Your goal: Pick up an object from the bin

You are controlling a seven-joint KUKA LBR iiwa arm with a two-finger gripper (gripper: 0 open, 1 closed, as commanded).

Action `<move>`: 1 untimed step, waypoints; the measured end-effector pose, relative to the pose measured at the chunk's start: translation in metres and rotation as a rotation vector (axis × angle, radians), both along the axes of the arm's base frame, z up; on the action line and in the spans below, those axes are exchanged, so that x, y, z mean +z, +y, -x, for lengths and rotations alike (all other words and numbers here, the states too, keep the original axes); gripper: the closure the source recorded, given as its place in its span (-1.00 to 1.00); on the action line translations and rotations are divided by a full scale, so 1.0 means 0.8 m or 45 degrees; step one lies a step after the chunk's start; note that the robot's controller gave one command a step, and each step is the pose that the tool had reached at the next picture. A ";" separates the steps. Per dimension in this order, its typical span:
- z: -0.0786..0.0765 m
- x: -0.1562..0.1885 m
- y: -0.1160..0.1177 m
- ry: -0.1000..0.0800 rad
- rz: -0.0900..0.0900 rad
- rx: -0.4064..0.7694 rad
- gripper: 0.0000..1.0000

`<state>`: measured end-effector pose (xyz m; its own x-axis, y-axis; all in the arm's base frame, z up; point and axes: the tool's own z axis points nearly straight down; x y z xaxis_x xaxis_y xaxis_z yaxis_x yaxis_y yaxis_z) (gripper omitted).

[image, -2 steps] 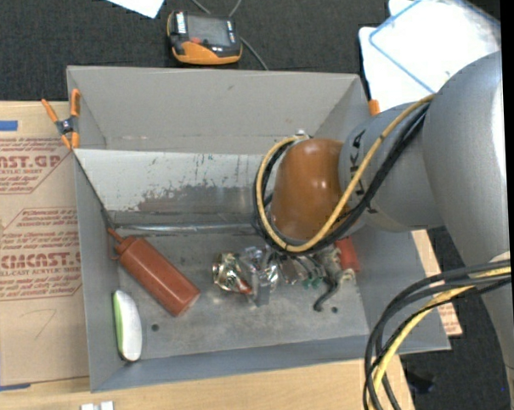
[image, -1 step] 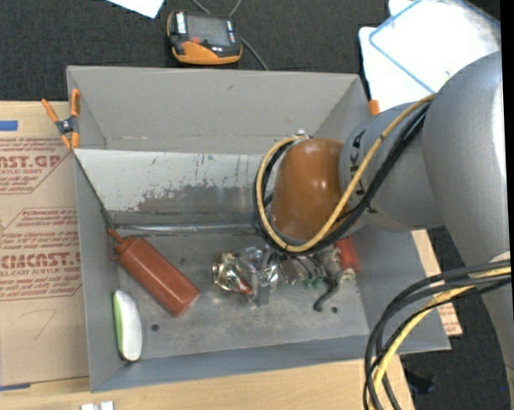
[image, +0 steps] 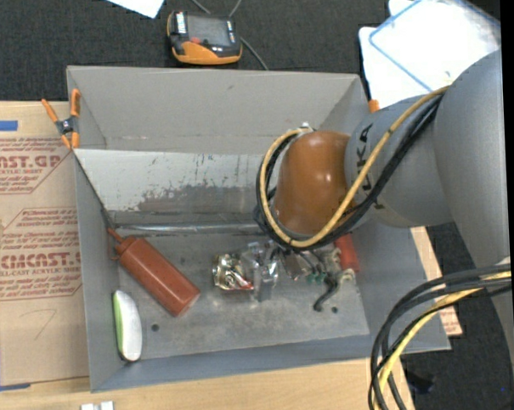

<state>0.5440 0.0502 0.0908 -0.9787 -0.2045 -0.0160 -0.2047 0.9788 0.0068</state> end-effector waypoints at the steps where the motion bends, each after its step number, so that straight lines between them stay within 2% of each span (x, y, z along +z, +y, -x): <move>1: 0.000 0.017 0.000 -0.002 0.000 0.000 1.00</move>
Offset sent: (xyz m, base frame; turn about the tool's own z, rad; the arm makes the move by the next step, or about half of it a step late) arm 0.0002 0.0000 0.0635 0.0001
